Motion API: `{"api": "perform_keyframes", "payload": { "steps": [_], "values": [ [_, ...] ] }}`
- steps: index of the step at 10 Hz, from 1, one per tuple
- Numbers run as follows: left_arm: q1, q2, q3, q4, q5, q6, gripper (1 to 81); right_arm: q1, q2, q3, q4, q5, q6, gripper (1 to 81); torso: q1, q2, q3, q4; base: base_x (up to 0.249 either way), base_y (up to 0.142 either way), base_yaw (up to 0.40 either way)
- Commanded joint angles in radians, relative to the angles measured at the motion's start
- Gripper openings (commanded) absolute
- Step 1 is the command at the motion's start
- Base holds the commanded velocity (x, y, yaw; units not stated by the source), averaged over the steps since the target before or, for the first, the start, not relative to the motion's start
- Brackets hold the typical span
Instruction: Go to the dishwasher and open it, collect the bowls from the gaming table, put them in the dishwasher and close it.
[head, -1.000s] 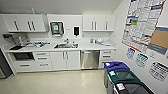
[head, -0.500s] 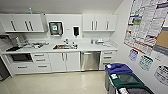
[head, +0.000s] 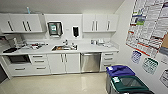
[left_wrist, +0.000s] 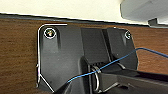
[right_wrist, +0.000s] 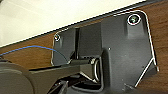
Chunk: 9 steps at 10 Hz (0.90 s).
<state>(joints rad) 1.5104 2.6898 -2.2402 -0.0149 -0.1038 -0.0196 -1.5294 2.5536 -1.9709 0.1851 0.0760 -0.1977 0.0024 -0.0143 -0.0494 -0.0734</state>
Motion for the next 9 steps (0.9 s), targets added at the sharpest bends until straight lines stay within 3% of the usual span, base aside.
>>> {"api": "perform_keyframes", "payload": {
  "steps": [1, 6, 9],
  "values": [
    [-0.046, -0.02, 0.01, 0.004, 0.052, 0.004, 81.1, 0.048, -0.028, 0.027, -0.009, -0.059, -0.003, 81.1, 0.0, 0.0, 0.0, 0.0, 0.132, 0.0, 0.0],
    [-0.046, -0.008, -0.007, 0.003, 0.052, 0.003, 81.1, 0.048, -0.023, 0.015, -0.01, -0.059, -0.005, 81.1, 0.0, 0.0, 0.0, 0.0, 0.105, 0.0, 0.0],
    [-0.046, 0.019, -0.085, 0.001, 0.052, 0.001, 81.1, 0.048, -0.02, -0.023, -0.007, -0.059, -0.003, 81.1, 0.0, 0.0, 0.0, 0.0, 0.098, 0.0, 0.0]
  ]
}}
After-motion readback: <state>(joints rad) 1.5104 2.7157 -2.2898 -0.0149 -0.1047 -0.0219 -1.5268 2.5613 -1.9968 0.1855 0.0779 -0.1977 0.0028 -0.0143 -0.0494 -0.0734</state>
